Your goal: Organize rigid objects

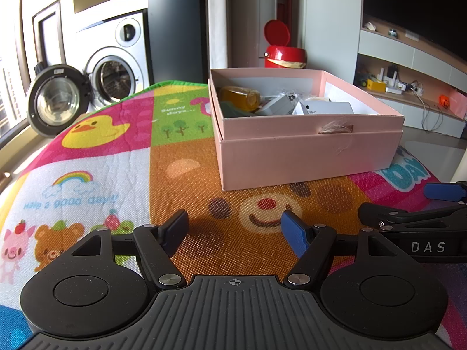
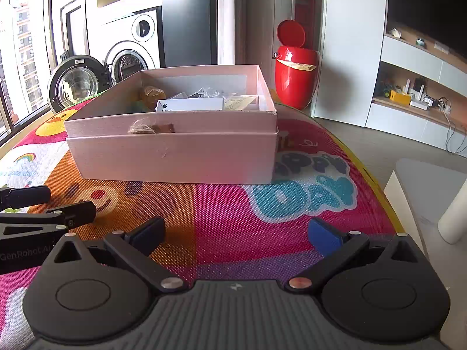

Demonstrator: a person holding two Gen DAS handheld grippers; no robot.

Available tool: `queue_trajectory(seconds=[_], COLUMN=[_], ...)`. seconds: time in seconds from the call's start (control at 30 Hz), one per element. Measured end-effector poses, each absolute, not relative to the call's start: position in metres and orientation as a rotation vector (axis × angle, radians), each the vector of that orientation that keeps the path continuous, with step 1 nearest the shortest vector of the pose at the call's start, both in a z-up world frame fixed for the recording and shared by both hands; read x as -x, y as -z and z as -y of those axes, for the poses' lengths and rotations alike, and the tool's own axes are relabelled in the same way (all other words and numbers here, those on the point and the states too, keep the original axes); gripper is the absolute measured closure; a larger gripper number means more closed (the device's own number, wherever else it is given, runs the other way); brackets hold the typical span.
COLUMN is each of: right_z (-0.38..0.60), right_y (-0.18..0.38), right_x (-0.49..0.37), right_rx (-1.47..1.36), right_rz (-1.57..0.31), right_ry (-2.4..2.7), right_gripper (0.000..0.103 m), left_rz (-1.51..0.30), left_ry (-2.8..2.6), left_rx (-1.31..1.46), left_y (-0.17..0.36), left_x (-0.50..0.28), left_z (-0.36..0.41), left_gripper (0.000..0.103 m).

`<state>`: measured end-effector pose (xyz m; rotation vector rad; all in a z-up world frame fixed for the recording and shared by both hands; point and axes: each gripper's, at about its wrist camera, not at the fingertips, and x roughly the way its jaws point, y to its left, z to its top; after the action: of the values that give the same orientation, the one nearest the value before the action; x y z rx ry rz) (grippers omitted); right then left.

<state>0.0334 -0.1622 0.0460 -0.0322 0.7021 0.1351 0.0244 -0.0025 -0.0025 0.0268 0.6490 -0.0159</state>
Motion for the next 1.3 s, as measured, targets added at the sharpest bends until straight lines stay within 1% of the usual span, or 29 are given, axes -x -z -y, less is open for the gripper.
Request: queue_trajectory(seconds=[1.3], right_z=[0.1623], right_y=[-0.0460], right_x=[-0.0335], right_rx=[0.032], right_rz=[-0.702], right_ry=[-0.135], right_gripper=[0.000], left_rz=[-0.650], left_ry=[0.016], left_rx=[-0.027], left_y=[0.0026], left_x=[-0.0230], left_z=[0.0045], left_gripper=[0.027])
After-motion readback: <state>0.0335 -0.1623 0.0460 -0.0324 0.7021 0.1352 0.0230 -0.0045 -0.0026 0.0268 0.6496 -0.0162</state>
